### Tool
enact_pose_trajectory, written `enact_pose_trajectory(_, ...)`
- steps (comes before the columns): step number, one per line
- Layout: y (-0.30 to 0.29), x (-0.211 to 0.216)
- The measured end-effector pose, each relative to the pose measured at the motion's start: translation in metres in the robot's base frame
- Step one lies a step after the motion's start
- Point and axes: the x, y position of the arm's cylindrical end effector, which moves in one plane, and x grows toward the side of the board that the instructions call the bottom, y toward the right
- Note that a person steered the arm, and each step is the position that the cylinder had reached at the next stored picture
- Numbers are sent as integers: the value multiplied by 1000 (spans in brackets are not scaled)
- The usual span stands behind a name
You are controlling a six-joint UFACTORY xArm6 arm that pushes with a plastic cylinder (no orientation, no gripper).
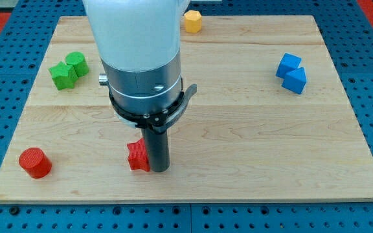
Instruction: Slide the red star closer to the red circle
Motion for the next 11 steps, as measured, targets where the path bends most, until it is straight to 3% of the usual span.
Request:
enact_pose_trajectory(1, 30, -10)
enact_pose_trajectory(2, 21, -18)
enact_pose_trajectory(4, -53, -9)
enact_pose_trajectory(9, -118, 4)
enact_pose_trajectory(10, -112, 5)
enact_pose_trajectory(11, -63, -12)
